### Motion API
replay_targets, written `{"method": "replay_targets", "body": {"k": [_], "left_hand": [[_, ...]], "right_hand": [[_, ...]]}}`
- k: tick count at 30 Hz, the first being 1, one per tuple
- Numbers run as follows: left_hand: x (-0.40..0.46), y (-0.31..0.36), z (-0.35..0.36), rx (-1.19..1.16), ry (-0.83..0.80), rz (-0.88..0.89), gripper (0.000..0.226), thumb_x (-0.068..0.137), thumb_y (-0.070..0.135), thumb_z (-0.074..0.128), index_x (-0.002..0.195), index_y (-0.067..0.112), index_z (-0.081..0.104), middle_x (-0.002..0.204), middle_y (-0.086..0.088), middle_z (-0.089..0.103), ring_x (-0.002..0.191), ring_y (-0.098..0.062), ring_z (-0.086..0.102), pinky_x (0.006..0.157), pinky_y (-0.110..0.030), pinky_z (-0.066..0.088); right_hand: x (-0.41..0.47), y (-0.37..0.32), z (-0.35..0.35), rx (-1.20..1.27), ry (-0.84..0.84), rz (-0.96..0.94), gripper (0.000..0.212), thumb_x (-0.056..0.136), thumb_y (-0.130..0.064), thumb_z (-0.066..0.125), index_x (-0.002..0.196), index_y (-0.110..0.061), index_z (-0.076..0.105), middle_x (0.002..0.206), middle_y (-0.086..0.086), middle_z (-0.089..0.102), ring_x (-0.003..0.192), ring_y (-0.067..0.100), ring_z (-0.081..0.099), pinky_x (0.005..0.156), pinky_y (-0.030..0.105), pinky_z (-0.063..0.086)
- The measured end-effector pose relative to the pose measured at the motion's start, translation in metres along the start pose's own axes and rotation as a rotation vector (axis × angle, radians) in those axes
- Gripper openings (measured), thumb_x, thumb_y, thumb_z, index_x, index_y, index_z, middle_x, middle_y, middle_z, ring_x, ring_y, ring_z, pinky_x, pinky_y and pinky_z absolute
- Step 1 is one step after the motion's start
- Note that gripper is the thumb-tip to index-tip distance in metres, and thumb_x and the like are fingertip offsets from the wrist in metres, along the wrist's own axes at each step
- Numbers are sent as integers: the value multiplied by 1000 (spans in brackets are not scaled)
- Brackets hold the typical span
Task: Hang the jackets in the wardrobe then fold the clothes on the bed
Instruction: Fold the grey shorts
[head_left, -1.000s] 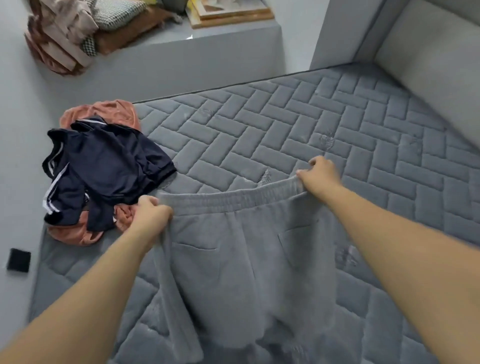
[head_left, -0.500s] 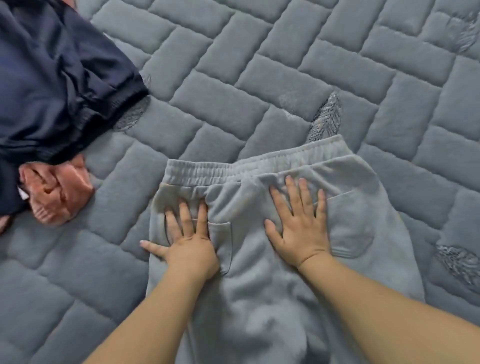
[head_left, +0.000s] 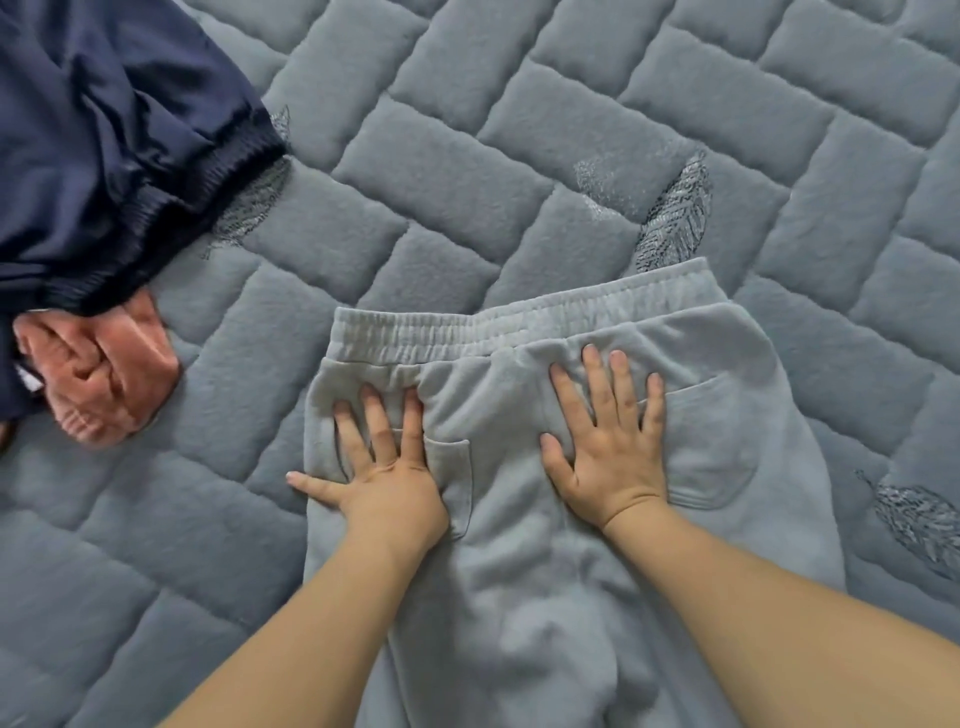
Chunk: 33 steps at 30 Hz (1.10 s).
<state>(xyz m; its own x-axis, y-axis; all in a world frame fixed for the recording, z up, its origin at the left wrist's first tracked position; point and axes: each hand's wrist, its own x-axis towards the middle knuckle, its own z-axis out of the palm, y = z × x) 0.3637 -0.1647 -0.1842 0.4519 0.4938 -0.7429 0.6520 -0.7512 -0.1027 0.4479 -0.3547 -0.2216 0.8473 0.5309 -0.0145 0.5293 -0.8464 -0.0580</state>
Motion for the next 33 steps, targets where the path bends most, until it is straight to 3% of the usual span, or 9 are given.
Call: {"method": "replay_targets", "body": {"k": [6, 10, 15, 18, 21, 24, 26, 28, 33], "left_hand": [[7, -8, 8, -16, 71, 82, 132, 68, 35, 65, 115, 46, -58, 123, 4, -68, 115, -27, -59, 72, -85, -21], [-2, -26, 8, -111, 63, 209, 120, 69, 19, 53, 121, 54, -48, 124, 13, -66, 124, -20, -55, 86, -81, -21], [-68, -99, 60, -184, 66, 265, 115, 69, 13, 54, 128, 67, -28, 146, 19, -40, 141, -12, -32, 105, -72, -9], [-113, -136, 102, -422, 337, 131, 97, 71, 12, 56, 146, 49, 6, 150, 1, 5, 136, -27, 14, 110, -56, 18], [-144, -164, 123, -760, 330, -40, 44, 78, 7, 58, 117, 19, 43, 115, -10, 50, 100, -33, 48, 86, -45, 44], [-151, -175, 123, -887, 142, -74, 2, 87, 12, 49, 89, 12, 48, 95, -13, 58, 79, -28, 52, 71, -42, 46], [-152, -176, 113, -962, 5, -47, 21, 94, 29, 46, 85, 11, 51, 92, -12, 56, 82, -29, 53, 80, -43, 50], [-153, -175, 110, -888, -51, 33, 29, 94, 37, 49, 80, 12, 52, 83, -8, 54, 76, -25, 52, 70, -36, 47], [-158, -183, 109, -771, 25, 85, 27, 97, 16, 42, 71, 14, 50, 91, -13, 59, 68, -23, 52, 65, -33, 51]], "right_hand": [[-2, 2, 6, -8, 22, -4, 69, 89, -52, 32, 151, -24, 27, 160, 9, 19, 148, 29, 11, 117, 58, 4], [-7, -4, -11, -3, -56, 68, 69, 90, -57, 22, 153, -28, 24, 163, 4, 10, 150, 24, 2, 118, 51, -7], [-64, -43, -34, 450, -273, 286, 87, 87, -61, 51, 154, -33, 2, 162, -6, -11, 147, 10, -16, 116, 37, -17], [-145, -82, -52, 485, -192, 179, 78, 90, -49, 53, 154, -29, 13, 162, -5, 2, 147, 8, -2, 117, 37, -10], [-221, -112, -68, 357, -61, -1, 54, 85, -42, 54, 133, -19, 54, 139, 6, 49, 130, 23, 45, 112, 46, 21], [-261, -136, -69, 149, -345, -146, 80, 73, -59, 66, 139, -16, 48, 132, 6, 49, 121, 29, 50, 109, 43, 23], [-267, -145, -68, 66, -491, -112, 86, 76, -59, 63, 146, -18, 35, 133, 5, 43, 123, 29, 44, 109, 42, 23], [-262, -155, -73, 54, -454, -69, 61, 81, -44, 60, 135, -18, 47, 118, 4, 53, 110, 28, 51, 99, 40, 33], [-247, -162, -93, 102, -549, -57, 16, 90, -27, 44, 97, -18, 54, 105, 5, 59, 97, 28, 57, 76, 36, 34]]}}
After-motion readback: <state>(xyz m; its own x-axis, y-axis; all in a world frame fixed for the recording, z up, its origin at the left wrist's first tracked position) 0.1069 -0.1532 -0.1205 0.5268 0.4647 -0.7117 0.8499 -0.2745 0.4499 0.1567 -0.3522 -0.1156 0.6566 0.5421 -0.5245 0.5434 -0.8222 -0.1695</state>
